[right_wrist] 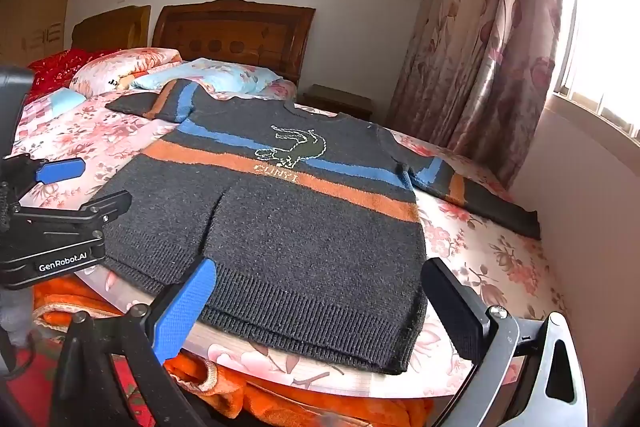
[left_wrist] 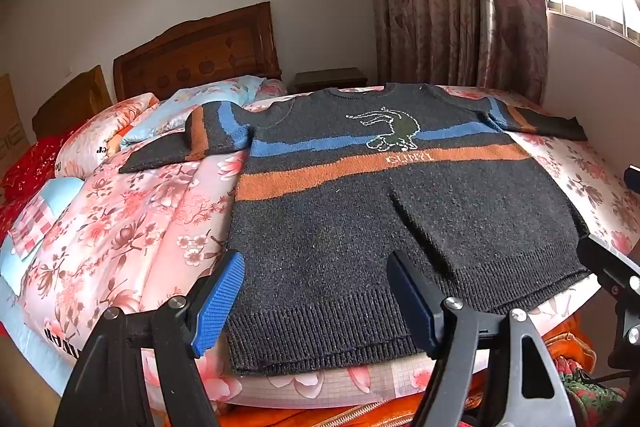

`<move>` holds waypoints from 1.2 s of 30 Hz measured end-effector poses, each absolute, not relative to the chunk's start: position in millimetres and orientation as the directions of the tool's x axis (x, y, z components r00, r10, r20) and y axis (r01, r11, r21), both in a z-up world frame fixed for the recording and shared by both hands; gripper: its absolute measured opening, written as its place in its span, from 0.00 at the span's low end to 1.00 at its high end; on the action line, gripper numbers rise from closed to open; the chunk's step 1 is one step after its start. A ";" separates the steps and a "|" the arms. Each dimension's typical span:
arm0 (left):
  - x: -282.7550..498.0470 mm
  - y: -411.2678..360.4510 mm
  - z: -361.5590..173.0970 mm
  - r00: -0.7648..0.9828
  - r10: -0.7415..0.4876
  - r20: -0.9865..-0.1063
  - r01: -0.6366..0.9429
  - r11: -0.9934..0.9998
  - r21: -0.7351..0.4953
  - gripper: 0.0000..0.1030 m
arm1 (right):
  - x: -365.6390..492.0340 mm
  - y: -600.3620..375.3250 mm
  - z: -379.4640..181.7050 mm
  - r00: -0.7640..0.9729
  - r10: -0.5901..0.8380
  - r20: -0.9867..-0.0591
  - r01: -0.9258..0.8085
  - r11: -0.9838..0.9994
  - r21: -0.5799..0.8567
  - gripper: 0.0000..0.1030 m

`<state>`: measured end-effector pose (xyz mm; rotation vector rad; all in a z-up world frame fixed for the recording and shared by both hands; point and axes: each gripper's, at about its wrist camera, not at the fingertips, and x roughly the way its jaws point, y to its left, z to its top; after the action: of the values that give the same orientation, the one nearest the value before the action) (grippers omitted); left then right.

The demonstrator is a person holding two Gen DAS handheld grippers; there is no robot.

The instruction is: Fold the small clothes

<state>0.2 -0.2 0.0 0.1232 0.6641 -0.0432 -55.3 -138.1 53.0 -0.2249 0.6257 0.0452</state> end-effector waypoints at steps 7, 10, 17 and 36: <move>3.0 -2.2 -1.9 0.783 -0.002 -0.622 0.077 0.993 0.094 0.73 | -55.1 -138.0 52.1 0.809 -0.027 -0.587 -0.110 0.974 -0.196 1.00; -2.7 -1.5 1.6 0.781 0.001 -0.625 0.078 0.992 0.099 0.73 | -55.2 -137.5 51.5 0.809 -0.028 -0.588 -0.109 0.974 -0.196 1.00; -3.1 -0.7 -0.1 0.783 0.003 -0.622 0.075 0.992 0.100 0.73 | -55.3 -137.2 49.3 0.806 -0.026 -0.591 -0.111 0.975 -0.193 1.00; 4.2 1.2 -7.2 0.771 0.013 -0.637 0.072 0.992 0.107 0.73 | -54.1 -136.0 44.6 0.798 -0.024 -0.602 -0.112 0.976 -0.187 1.00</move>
<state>4.2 1.2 -7.2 0.1278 0.6902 -0.0319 -54.1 -136.0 44.6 -0.2184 0.6462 0.0472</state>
